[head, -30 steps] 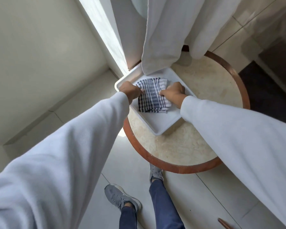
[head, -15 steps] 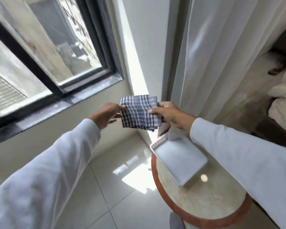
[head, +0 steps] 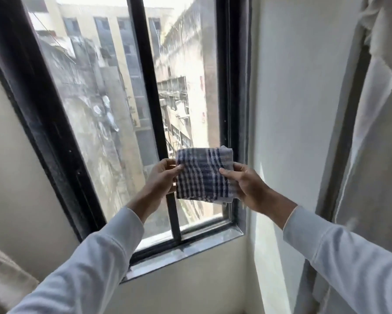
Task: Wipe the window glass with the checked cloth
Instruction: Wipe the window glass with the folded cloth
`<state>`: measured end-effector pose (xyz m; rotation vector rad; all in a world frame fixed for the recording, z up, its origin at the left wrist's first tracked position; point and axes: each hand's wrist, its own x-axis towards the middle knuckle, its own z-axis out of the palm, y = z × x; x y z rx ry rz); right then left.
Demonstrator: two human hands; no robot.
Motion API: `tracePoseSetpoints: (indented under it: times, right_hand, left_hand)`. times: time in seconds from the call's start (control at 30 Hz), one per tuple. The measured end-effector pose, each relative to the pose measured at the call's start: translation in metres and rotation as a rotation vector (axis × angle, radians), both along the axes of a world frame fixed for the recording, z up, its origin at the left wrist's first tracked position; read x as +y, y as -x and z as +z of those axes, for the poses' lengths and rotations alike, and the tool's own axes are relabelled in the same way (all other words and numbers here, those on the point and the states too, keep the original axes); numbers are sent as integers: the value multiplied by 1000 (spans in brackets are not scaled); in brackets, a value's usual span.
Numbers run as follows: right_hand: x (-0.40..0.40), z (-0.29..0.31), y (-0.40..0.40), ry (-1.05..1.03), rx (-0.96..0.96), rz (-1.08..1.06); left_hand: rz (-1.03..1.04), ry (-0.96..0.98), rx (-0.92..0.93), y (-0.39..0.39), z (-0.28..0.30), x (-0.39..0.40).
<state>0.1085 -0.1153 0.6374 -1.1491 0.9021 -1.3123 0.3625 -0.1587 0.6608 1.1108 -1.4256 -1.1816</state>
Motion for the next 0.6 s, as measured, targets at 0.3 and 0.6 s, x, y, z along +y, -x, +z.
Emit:
tracePoseSetpoints:
  times: [0.3, 0.6]
  right_hand:
    - [-109, 57, -121, 198, -195, 319]
    - [-216, 102, -248, 1066, 546, -557]
  left_hand:
    - [157, 218, 61, -73, 74, -48]
    - [1055, 912, -511, -217, 119, -159]
